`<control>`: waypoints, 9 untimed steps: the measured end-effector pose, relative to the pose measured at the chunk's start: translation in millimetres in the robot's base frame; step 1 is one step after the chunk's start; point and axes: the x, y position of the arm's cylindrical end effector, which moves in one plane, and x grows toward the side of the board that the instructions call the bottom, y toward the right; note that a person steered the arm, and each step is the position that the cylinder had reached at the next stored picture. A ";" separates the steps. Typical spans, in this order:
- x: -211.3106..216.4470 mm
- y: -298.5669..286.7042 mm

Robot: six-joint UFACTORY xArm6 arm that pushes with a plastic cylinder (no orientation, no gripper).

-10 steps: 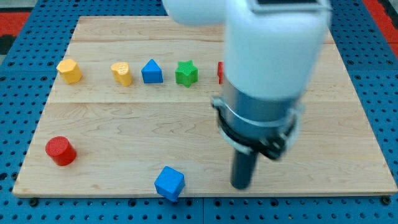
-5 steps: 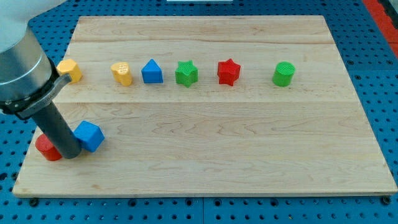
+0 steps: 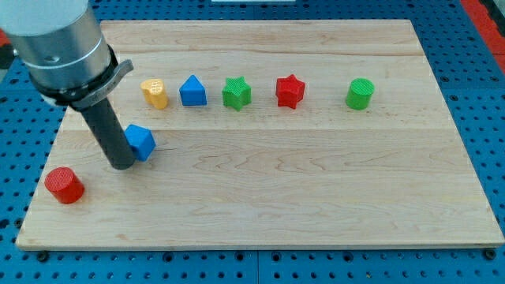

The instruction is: Move the blue cube to the yellow heart

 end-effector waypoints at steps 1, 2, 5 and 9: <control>-7.2 16.2; -11.8 37.8; -46.3 29.1; -67.1 -45.1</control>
